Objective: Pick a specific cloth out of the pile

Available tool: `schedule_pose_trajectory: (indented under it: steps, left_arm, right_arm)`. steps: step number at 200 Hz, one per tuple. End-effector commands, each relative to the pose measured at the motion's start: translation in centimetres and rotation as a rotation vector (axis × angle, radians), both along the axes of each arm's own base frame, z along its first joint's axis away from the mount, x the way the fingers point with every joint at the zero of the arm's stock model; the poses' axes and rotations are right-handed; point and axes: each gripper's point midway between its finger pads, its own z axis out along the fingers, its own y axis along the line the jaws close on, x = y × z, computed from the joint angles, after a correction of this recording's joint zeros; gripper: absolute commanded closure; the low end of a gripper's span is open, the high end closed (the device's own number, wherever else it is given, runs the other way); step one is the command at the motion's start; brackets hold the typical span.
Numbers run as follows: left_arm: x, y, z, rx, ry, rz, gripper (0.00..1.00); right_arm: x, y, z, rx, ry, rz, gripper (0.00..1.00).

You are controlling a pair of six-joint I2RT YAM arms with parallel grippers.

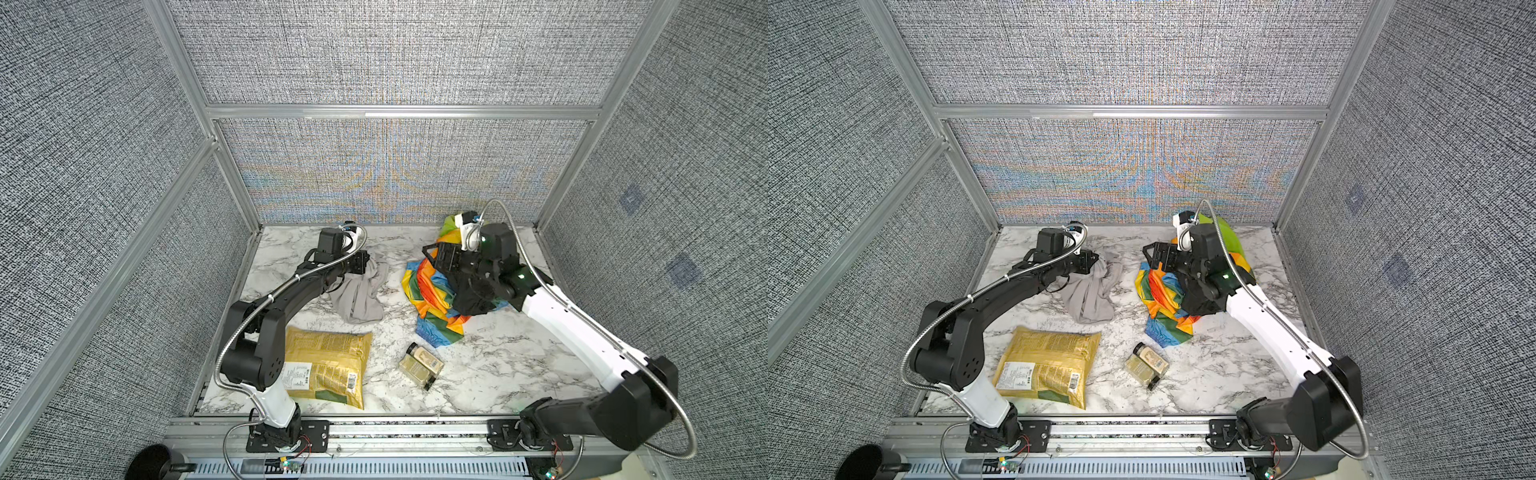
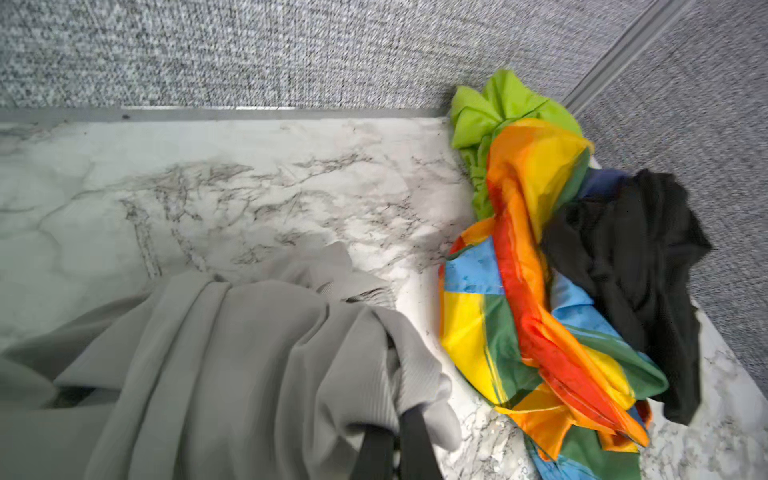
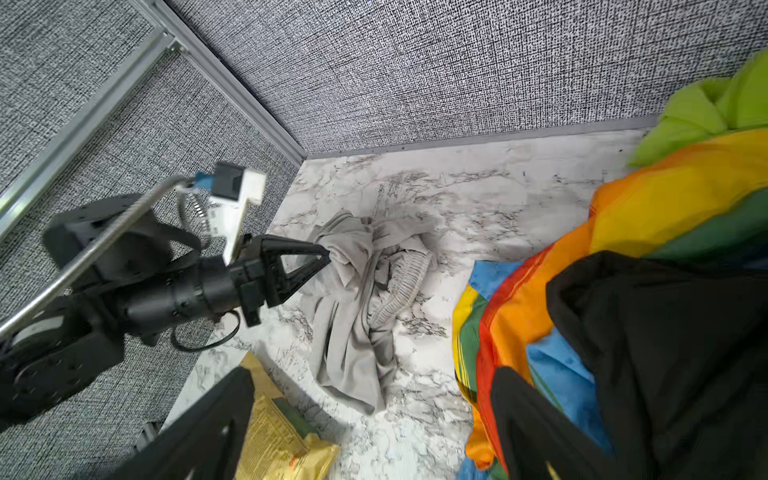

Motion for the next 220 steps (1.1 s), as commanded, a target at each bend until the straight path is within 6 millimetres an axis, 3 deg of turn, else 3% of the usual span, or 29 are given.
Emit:
schedule_pose_trajectory:
  steps: [1,34,65,91,123,152,171,202,220]
  left_arm:
    - [0.2,1.0,-2.3,0.05,0.084,0.064,0.88]
    - [0.5,1.8,-5.5,0.106,0.177,0.106,0.81]
    - [0.7,2.2,-6.9,0.129,0.218,0.134,0.69]
    - [1.2,2.2,-3.7,0.119,0.126,0.121,0.54]
    - [1.2,3.6,0.7,0.169,-0.016,0.148,0.23]
    - [1.0,4.6,2.4,0.235,-0.059,0.152,0.07]
    - [1.2,5.2,1.6,0.284,-0.033,0.167,0.05]
    - [1.2,4.8,-1.7,0.321,0.096,0.142,0.01]
    - [1.1,5.1,-2.7,0.351,0.131,0.149,0.01]
  right_arm:
    - [-0.9,-1.6,0.0,-0.052,-0.026,-0.04,0.06]
    - [-2.0,-3.0,0.8,-0.067,-0.061,-0.075,0.07]
    - [-2.2,-3.5,1.4,-0.077,-0.08,-0.09,0.07]
    - [-2.3,-3.7,1.6,-0.086,-0.082,-0.092,0.06]
    - [-2.7,-4.3,2.5,-0.095,-0.108,-0.11,0.06]
    - [-3.0,-4.8,3.3,-0.104,-0.123,-0.121,0.06]
    - [-3.2,-4.9,3.6,-0.104,-0.127,-0.121,0.06]
    - [-3.3,-4.9,3.7,-0.097,-0.125,-0.121,0.06]
    - [-3.3,-4.9,3.7,-0.098,-0.124,-0.12,0.06]
